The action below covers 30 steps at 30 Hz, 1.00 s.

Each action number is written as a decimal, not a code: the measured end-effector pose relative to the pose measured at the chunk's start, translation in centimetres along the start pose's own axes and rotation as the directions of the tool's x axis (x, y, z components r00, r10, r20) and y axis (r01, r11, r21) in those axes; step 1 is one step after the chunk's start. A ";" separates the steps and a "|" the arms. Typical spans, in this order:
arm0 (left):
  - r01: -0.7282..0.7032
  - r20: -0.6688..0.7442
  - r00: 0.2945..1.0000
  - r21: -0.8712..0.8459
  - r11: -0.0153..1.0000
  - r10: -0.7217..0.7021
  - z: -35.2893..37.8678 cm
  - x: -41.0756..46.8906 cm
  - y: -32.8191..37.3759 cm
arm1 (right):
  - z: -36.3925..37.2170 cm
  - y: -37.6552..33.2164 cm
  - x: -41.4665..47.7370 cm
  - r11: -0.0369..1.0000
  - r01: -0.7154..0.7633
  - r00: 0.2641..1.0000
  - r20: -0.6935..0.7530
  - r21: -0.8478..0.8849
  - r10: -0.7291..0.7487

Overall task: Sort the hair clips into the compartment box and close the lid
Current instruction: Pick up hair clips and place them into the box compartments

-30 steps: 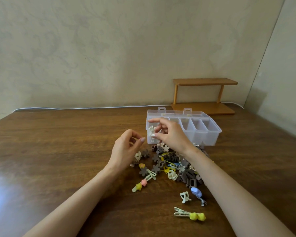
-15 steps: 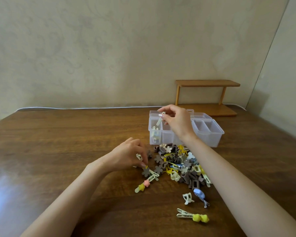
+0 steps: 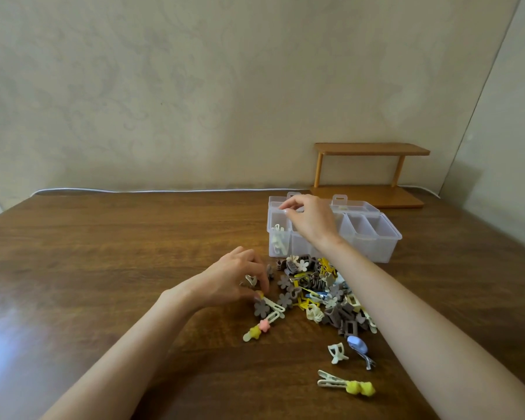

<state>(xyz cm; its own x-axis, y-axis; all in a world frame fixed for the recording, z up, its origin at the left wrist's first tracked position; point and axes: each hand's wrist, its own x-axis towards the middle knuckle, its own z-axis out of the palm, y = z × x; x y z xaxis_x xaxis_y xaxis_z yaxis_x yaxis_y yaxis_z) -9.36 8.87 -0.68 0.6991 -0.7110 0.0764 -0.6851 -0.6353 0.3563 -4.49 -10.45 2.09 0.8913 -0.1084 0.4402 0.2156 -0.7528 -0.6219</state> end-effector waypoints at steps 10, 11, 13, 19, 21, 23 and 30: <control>-0.009 -0.096 0.995 0.067 0.998 0.015 0.5 0.2 -0.4 | -1.0 0.3 -1.9 0.979 0.079 0.993 -0.096 0.187 -0.062; -0.005 -0.116 0.993 0.062 0.998 0.012 0.4 0.3 -0.4 | -1.1 0.2 -2.1 0.976 0.082 0.993 -0.097 0.201 -0.063; 0.007 -0.149 0.989 0.053 0.999 0.001 0.3 0.3 -0.4 | -1.1 -0.1 -2.7 0.968 0.081 0.994 -0.089 0.236 -0.061; 0.032 -0.234 0.972 0.011 0.999 -0.028 0.1 0.1 -0.2 | -0.6 -0.7 -4.3 0.940 0.057 0.997 0.022 0.337 -0.068; 0.041 -0.295 0.955 -0.011 0.999 -0.042 0.1 0.1 -0.3 | -0.6 -0.8 -4.7 0.937 0.062 0.992 0.078 0.345 -0.094; 0.047 -0.375 0.924 -0.066 0.997 -0.068 0.2 0.2 -0.4 | -0.7 -0.9 -4.9 0.935 0.057 0.979 0.166 0.351 -0.122; 0.013 -0.557 0.787 -0.413 0.911 -0.264 -0.3 0.0 -0.1 | -0.7 -0.7 -5.3 0.950 0.022 0.914 0.379 0.311 -0.146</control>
<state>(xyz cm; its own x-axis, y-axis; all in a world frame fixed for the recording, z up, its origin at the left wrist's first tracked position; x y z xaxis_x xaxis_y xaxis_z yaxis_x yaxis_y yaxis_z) -9.22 9.04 -0.46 0.8452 -0.2243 0.4851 -0.5304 -0.4630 0.7101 -9.65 -9.83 0.67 0.9343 0.2565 0.2477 0.3490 -0.5154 -0.7826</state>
